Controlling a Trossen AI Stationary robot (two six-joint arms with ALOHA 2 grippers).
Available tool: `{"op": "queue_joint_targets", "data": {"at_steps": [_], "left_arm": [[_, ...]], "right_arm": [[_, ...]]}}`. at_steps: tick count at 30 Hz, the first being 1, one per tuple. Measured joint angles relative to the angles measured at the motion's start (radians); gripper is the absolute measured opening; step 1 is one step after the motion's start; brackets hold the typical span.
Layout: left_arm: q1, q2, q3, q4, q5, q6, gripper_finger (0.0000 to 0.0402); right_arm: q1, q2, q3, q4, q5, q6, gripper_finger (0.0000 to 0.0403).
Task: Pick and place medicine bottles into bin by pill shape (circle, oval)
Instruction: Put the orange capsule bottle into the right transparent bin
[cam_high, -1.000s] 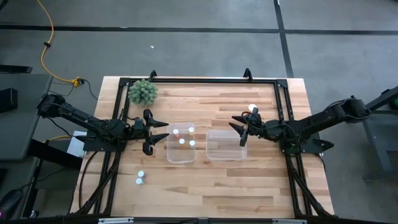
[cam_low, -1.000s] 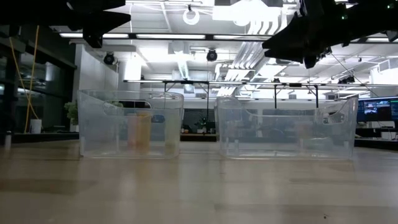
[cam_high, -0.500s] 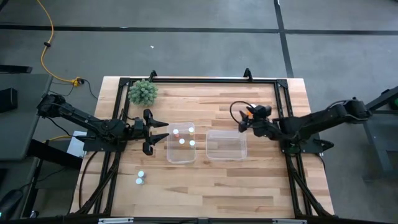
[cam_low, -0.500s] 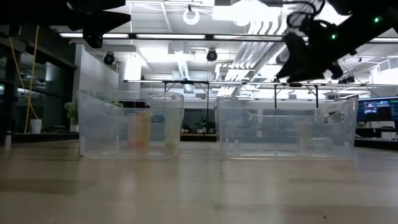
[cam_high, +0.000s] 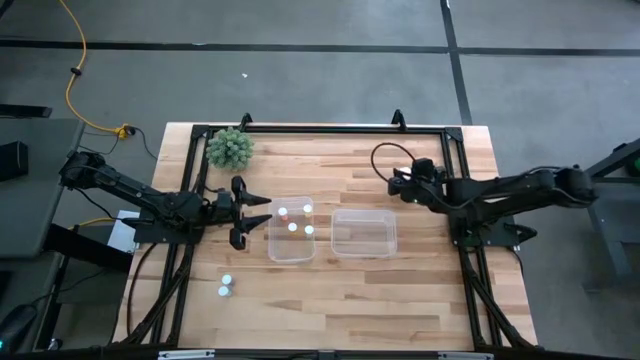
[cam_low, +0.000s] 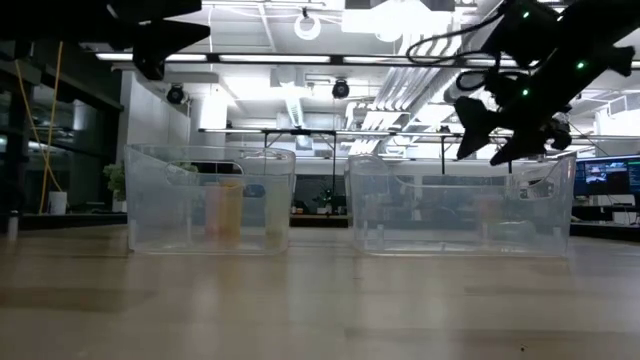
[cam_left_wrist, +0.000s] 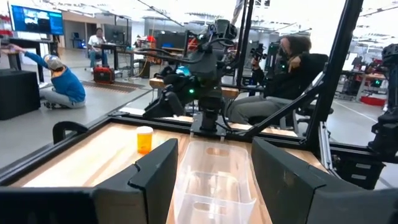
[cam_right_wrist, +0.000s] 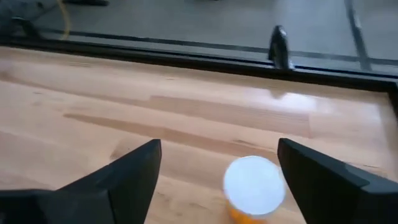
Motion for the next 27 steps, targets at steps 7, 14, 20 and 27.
{"op": "queue_joint_targets", "data": {"at_steps": [7, 14, 20, 27], "left_arm": [[0.0, 0.0, 0.0, -0.018, 0.001, -0.022, 0.0195], [0.0, 0.0, 0.0, -0.017, 0.001, -0.015, 0.0195], [0.0, 0.0, 0.0, -0.017, 0.001, -0.023, 0.0195], [0.0, 0.0, 0.0, -0.016, 0.001, -0.023, 0.0195]], "right_arm": [[-0.11, 0.11, 0.0, 0.002, -0.031, 0.072, 0.0323], [-0.171, 0.202, -0.001, 0.026, -0.116, 0.099, 0.0323], [-0.175, 0.218, -0.001, 0.045, -0.142, 0.102, 0.0323], [-0.175, 0.218, -0.001, 0.039, -0.138, 0.136, 0.031]]}}
